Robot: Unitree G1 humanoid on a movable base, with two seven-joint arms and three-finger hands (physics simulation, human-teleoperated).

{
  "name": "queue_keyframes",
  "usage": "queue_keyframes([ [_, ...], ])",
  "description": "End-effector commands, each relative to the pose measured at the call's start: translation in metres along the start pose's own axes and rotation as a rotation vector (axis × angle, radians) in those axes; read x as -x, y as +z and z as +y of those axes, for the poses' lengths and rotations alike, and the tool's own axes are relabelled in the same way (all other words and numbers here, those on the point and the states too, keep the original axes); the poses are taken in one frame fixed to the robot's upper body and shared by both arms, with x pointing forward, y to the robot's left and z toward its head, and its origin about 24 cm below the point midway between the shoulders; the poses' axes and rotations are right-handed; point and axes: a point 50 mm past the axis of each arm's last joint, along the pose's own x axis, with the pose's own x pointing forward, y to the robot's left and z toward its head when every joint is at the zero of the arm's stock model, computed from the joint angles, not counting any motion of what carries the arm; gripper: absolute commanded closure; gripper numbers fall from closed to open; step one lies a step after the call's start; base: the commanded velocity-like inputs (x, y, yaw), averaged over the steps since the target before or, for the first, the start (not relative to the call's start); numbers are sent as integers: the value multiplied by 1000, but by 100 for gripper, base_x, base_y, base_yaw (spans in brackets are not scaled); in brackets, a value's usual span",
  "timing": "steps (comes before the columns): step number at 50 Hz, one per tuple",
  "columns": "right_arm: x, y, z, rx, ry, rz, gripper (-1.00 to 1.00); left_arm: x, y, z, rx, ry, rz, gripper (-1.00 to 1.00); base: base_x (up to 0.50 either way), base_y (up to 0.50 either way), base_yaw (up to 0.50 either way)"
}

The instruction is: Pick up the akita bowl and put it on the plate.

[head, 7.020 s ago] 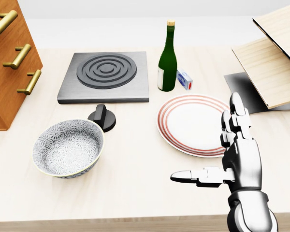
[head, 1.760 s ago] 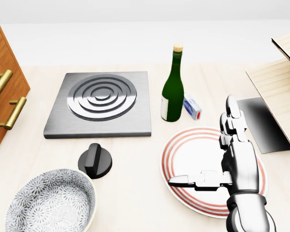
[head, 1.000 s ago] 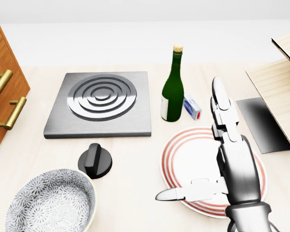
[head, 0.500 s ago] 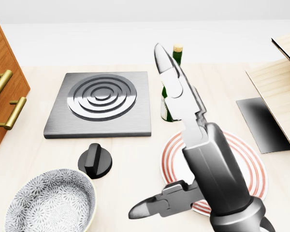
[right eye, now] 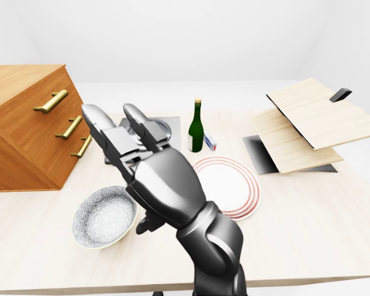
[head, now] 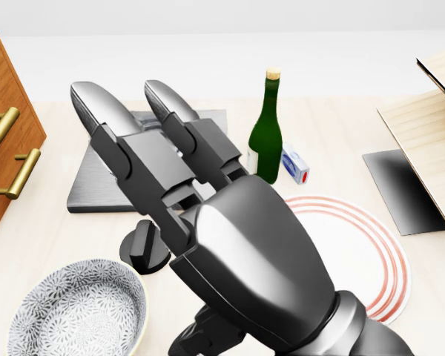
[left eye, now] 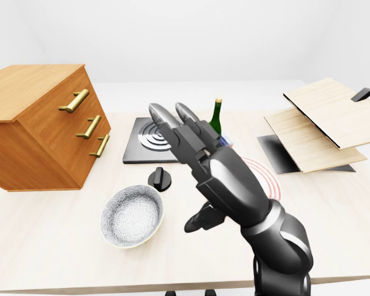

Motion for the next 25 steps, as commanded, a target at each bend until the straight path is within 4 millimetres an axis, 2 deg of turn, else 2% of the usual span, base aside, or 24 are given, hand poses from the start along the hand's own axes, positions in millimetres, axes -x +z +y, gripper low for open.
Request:
queue_keyframes([
  [1, -14, 13, -6, 86, -12, 0, -100, 0, 0, 0, 6, 1, 1, -100, 0, 0, 0],
  [9, -26, 18, -17, 147, -80, 5, -100, 0, -1, 0, 11, 0, 2, -100, 0, 0, 0],
  [20, -30, 19, -20, 180, -101, 34, -100, 0, -1, 0, 19, 0, 3, -100, 0, 0, 0],
  [25, -25, 17, -14, 180, -78, 57, -100, 0, -1, 0, 22, -1, 4, -100, 0, 0, 0],
])
